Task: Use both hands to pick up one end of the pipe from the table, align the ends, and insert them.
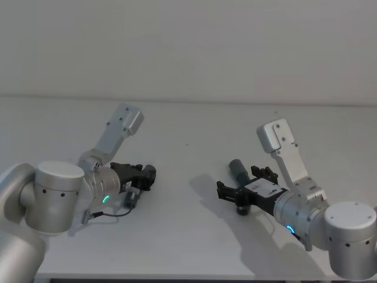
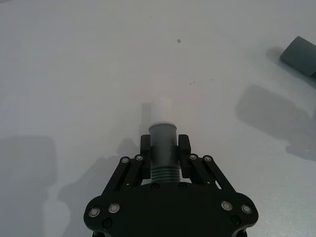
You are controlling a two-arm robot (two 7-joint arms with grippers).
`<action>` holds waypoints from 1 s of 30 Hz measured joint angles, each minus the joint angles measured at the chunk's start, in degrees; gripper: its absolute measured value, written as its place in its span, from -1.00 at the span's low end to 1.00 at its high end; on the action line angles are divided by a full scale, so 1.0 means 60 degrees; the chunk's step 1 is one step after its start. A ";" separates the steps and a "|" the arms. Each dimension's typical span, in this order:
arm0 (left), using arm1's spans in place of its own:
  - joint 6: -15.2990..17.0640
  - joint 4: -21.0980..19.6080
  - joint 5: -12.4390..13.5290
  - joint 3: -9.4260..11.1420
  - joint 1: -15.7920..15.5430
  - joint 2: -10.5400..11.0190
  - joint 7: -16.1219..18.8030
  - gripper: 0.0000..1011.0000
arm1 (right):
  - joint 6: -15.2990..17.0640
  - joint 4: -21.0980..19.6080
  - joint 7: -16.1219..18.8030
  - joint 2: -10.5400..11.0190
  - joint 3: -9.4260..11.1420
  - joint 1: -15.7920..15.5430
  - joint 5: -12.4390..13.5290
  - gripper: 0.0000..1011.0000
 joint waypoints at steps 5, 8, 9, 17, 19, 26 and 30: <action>0.0000 0.0000 0.0000 0.0000 0.0000 0.0000 0.0000 -0.37 | 0.0158 0.0127 0.0108 -0.0025 0.0024 0.0102 0.0021 0.98; 0.0001 0.0000 0.0000 0.0000 0.0000 0.0000 0.0000 -0.37 | 0.0233 0.0225 0.0167 -0.0041 0.0041 0.0164 0.0033 0.98; 0.0001 0.0000 0.0001 0.0000 0.0000 -0.0001 0.0000 -0.37 | 0.0255 0.0246 0.0192 -0.0047 0.0044 0.0178 0.0035 0.98; 0.0000 0.0000 0.0000 0.0000 0.0000 0.0000 0.0000 -0.37 | 0.0392 0.0484 0.0348 -0.0112 0.0040 0.0344 0.0039 0.98; 0.0000 0.0000 0.0000 0.0000 0.0000 0.0000 0.0000 -0.37 | 0.0419 0.0556 0.0381 -0.0129 0.0034 0.0389 0.0037 0.98; 0.0001 0.0000 0.0000 0.0000 -0.0001 0.0000 0.0001 -0.37 | 0.0446 0.0753 0.0456 -0.0179 0.0029 0.0509 0.0005 0.98; 0.0000 0.0000 0.0000 0.0000 -0.0001 0.0000 0.0001 -0.37 | 0.0436 0.0873 0.0489 -0.0204 0.0043 0.0581 -0.0040 0.98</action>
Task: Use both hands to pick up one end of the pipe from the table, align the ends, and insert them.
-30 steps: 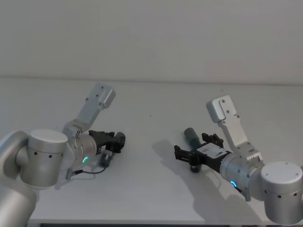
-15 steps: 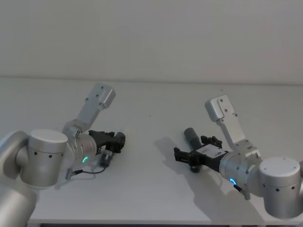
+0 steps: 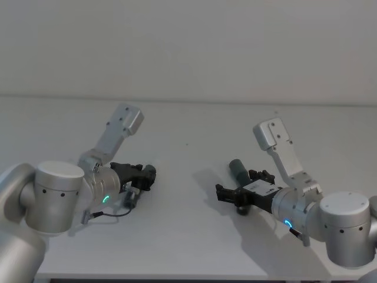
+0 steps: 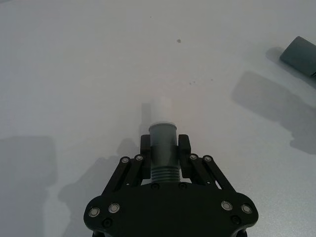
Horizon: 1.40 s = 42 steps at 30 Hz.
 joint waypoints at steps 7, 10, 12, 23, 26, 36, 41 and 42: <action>0.0000 0.0000 0.0000 -0.0001 0.0000 0.0000 0.0000 -0.37 | -0.0041 0.0150 0.0020 -0.0023 0.0031 0.0075 -0.0065 0.98; 0.0000 0.0000 0.0000 0.0000 0.0001 0.0000 0.0000 -0.37 | -0.0060 0.0215 0.0039 -0.0031 0.0043 0.0104 -0.0098 0.98; 0.0000 0.0000 0.0000 0.0000 0.0000 0.0000 0.0000 -0.37 | -0.0064 0.0252 0.0057 -0.0034 0.0049 0.0119 -0.0117 0.98; 0.0000 0.0001 0.0000 0.0000 0.0000 0.0000 0.0000 -0.37 | 0.0002 0.0461 0.0160 -0.0066 0.0095 0.0184 -0.0175 0.98; 0.0000 0.0000 0.0000 -0.0001 0.0000 0.0000 0.0000 -0.37 | 0.0039 0.0507 0.0173 -0.0088 0.0124 0.0199 -0.0181 0.98; 0.0000 0.0000 0.0001 0.0000 0.0001 0.0000 0.0000 -0.37 | 0.0207 0.0612 0.0181 -0.0224 0.0281 0.0226 -0.0172 0.98; 0.0000 0.0000 0.0000 0.0000 0.0000 0.0000 0.0000 -0.37 | 0.0261 0.0643 0.0178 -0.0278 0.0339 0.0234 -0.0149 0.88; 0.0000 0.0000 0.0000 0.0000 0.0000 0.0000 0.0000 -0.37 | 0.0269 0.0648 0.0178 -0.0284 0.0347 0.0235 -0.0147 0.84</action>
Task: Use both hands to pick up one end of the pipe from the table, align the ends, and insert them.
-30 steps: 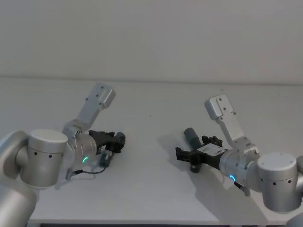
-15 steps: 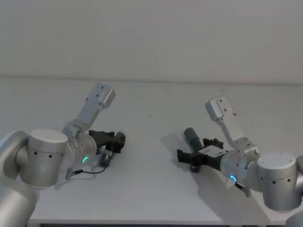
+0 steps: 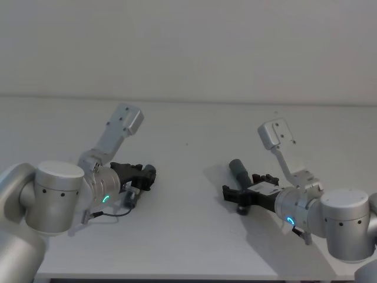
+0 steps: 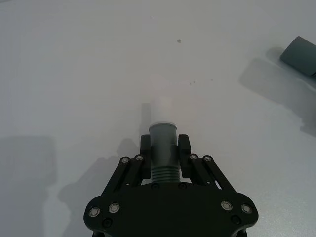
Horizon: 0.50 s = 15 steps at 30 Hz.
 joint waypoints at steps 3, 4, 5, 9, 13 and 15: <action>0.0000 0.0000 0.0000 0.0000 0.0000 0.0000 0.0000 -0.37 | 0.0024 0.0014 -0.0002 -0.0023 0.0024 0.0003 0.0009 0.71; 0.0000 0.0000 0.0000 0.0000 0.0000 0.0001 0.0000 -0.37 | 0.0031 0.0018 -0.0003 -0.0030 0.0036 0.0004 0.0013 0.64; 0.0000 0.0000 0.0000 0.0000 0.0000 0.0000 0.0000 -0.37 | 0.0031 0.0018 -0.0003 -0.0030 0.0036 0.0004 0.0013 0.64; 0.0000 0.0000 0.0000 -0.0001 0.0000 0.0000 0.0000 -0.37 | 0.0050 0.0034 -0.0006 -0.0052 0.0060 0.0007 0.0027 0.36; 0.0000 0.0000 0.0000 0.0000 0.0000 0.0000 0.0000 -0.37 | 0.0069 0.0041 -0.0007 -0.0065 0.0074 0.0010 0.0034 0.11; 0.0000 0.0000 0.0000 0.0000 0.0001 0.0000 0.0000 -0.37 | 0.0074 0.0045 -0.0009 -0.0070 0.0080 0.0012 0.0037 -0.01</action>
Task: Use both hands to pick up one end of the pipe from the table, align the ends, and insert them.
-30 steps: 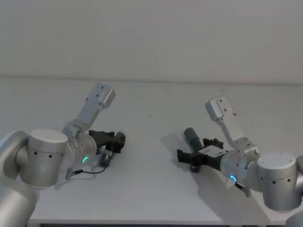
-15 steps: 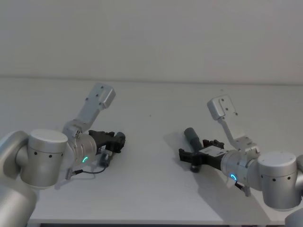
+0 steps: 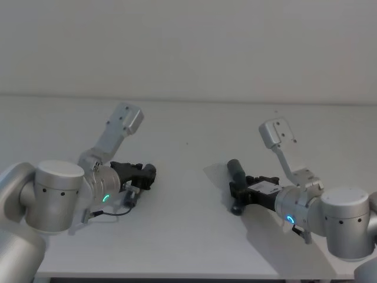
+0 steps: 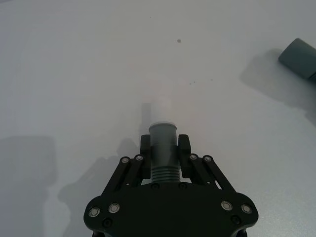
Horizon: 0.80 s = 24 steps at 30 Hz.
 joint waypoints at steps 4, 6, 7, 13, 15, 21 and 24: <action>0.0000 0.0000 0.0000 -0.0001 0.0000 0.0001 0.0000 -0.37 | 0.0009 0.0005 -0.0002 -0.0008 0.0012 0.0003 0.0005 -0.30; 0.0000 0.0000 0.0000 0.0000 0.0000 0.0000 0.0001 -0.37 | 0.0011 0.0006 -0.0003 -0.0010 0.0014 0.0003 0.0007 -0.41; 0.0000 0.0000 0.0000 0.0000 0.0000 0.0000 0.0001 -0.37 | 0.0012 0.0007 -0.0003 -0.0010 0.0014 0.0003 0.0007 -0.42; 0.0000 0.0000 0.0000 0.0000 0.0000 0.0000 0.0000 -0.37 | 0.0019 0.0012 -0.0006 -0.0014 0.0022 0.0003 0.0014 -0.48; 0.0000 0.0000 0.0000 -0.0001 0.0000 0.0000 0.0001 -0.37 | 0.0021 0.0015 -0.0006 -0.0017 0.0024 0.0003 0.0016 -0.48; 0.0000 0.0000 0.0000 0.0000 0.0000 0.0001 0.0000 -0.37 | 0.0025 0.0017 -0.0006 -0.0022 0.0029 0.0004 0.0016 -0.48; 0.0000 0.0000 0.0002 -0.0001 0.0000 0.0000 0.0000 -0.37 | 0.0009 0.0016 -0.0006 -0.0023 0.0033 -0.0006 0.0017 -0.48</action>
